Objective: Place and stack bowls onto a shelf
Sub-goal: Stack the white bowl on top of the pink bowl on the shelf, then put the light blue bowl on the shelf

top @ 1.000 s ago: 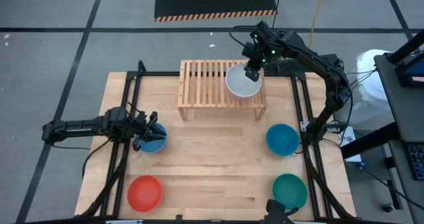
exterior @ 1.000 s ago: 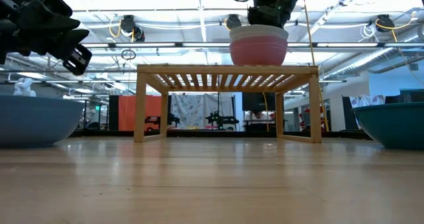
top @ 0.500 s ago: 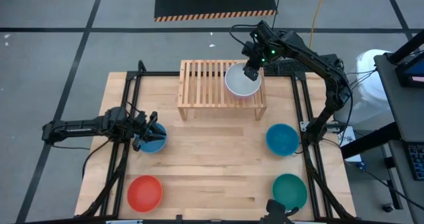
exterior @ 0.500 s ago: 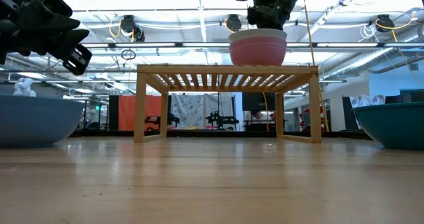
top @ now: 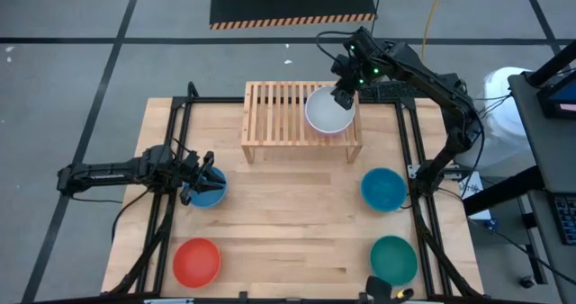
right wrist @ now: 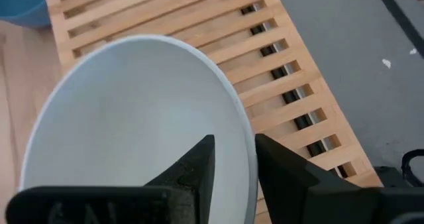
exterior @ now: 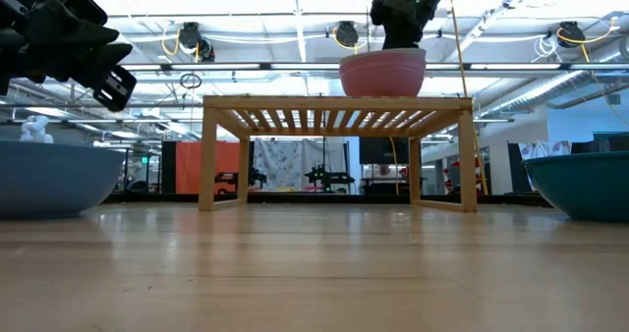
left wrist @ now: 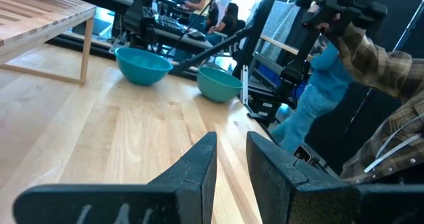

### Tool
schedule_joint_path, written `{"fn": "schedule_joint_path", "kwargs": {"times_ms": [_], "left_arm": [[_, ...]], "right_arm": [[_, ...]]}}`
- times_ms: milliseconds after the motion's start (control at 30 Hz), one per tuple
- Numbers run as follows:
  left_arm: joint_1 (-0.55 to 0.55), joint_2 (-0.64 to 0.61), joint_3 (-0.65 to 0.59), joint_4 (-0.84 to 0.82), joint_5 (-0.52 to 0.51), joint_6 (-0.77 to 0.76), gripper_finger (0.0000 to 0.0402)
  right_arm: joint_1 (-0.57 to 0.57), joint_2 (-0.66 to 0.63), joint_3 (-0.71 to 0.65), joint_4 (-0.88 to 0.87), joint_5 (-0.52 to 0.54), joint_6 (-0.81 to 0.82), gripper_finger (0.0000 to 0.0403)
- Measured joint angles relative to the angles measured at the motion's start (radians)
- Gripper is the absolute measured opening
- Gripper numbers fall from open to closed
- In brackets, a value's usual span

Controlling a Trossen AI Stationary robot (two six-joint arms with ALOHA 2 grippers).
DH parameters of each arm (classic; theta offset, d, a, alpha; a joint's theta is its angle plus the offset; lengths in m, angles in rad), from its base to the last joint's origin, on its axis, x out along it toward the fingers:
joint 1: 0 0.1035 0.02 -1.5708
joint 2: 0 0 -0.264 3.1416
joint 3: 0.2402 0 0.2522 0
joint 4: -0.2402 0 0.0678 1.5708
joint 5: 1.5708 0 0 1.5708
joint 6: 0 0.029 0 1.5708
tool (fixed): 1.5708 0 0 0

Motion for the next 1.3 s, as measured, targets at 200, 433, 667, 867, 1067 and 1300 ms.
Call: {"fn": "schedule_joint_path", "kwargs": {"times_ms": [200, 433, 667, 867, 1067, 1300], "left_arm": [[0.000, 0.000, 0.000, 0.000, 0.000, 0.000, 0.0088], [0.000, 0.000, 0.000, 0.000, 0.000, 0.000, 0.0088], [0.000, 0.000, 0.000, 0.000, 0.000, 0.000, 0.0088], [0.000, 0.000, 0.000, 0.000, 0.000, 0.000, 0.0088], [0.000, 0.000, 0.000, 0.000, 0.000, 0.005, 0.0088], [0.000, 0.000, 0.000, 0.000, 0.000, 0.014, 0.0088]], "right_arm": [[0.000, -0.053, 0.000, 0.053, 0.002, -0.002, 0.0102], [0.000, -0.126, 0.000, 0.086, 0.001, 0.003, 0.0102], [0.049, -0.245, 0.000, 0.003, 0.001, 0.005, 0.0102], [0.157, -0.338, 0.000, -0.189, 0.001, 0.085, 0.0102], [0.270, -0.393, 0.000, -0.369, 0.000, 0.261, 0.0102], [0.413, -0.403, -0.003, -0.465, -0.050, 0.489, 0.0102]]}}
